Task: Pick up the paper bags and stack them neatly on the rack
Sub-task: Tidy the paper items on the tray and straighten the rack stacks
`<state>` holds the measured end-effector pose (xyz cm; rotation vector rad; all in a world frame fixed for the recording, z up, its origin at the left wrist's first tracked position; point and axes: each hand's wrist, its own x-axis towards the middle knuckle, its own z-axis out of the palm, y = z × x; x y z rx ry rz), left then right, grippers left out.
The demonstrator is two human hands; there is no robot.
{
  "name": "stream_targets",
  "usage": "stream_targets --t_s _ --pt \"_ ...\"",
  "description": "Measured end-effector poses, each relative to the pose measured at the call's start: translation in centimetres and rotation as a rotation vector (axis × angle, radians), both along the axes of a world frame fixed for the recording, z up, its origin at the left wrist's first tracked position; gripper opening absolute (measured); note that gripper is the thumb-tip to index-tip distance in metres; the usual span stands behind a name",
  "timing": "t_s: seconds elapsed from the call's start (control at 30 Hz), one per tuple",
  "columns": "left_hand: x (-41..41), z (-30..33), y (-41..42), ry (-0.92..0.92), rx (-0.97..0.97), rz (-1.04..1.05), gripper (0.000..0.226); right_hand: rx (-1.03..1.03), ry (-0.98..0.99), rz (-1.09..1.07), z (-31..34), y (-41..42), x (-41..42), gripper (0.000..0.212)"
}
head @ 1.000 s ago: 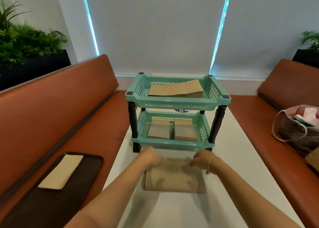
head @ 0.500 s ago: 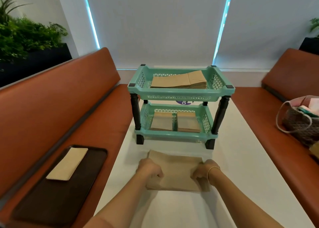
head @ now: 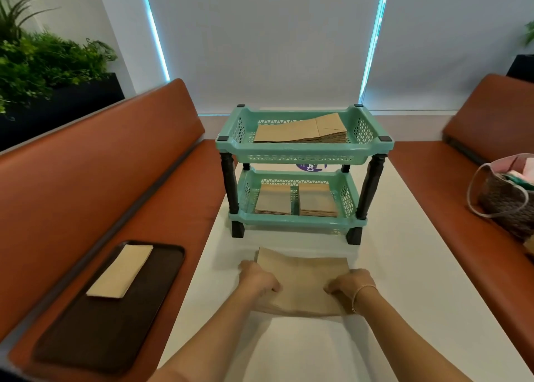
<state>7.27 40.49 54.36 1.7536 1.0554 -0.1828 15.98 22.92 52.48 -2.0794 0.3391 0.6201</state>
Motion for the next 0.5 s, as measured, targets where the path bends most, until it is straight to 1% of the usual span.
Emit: stream_targets --t_s 0.07,0.1,0.2,0.23,0.27,0.33,0.4,0.43,0.5 --pt "-0.3 -0.1 0.0 -0.144 -0.040 0.048 0.087 0.151 -0.087 -0.018 0.0 -0.5 -0.2 0.077" --pt "-0.5 -0.1 0.0 -0.240 -0.046 0.056 0.085 0.224 -0.166 -0.022 0.1 -0.8 -0.2 0.072" --pt "-0.6 0.1 0.3 -0.541 -0.065 0.041 0.064 0.344 -0.406 -0.005 0.8 -1.1 -0.2 0.037" --pt "-0.7 0.4 0.4 -0.609 -0.093 0.042 0.059 0.377 -0.445 -0.008 1.0 -1.1 -0.2 0.034" --pt "-0.7 0.5 0.4 -0.651 -0.115 0.044 0.058 0.400 -0.459 -0.008 1.1 -1.0 -0.3 0.035" --pt "-0.7 0.4 0.3 -0.648 -0.113 0.041 0.061 0.393 -0.433 0.020 0.6 -0.9 -0.6 0.047" --pt "-0.8 -0.2 0.1 -0.610 -0.089 0.051 0.067 0.374 -0.342 0.047 -0.5 -0.8 -0.9 0.058" --pt "-0.9 -0.3 -0.1 -0.603 -0.081 0.057 0.067 0.367 -0.305 0.052 -0.9 -0.8 -0.9 0.061" --pt "-0.9 -0.3 -0.3 -0.617 -0.082 0.069 0.061 0.351 -0.283 0.047 -1.0 -0.6 -0.7 0.060"
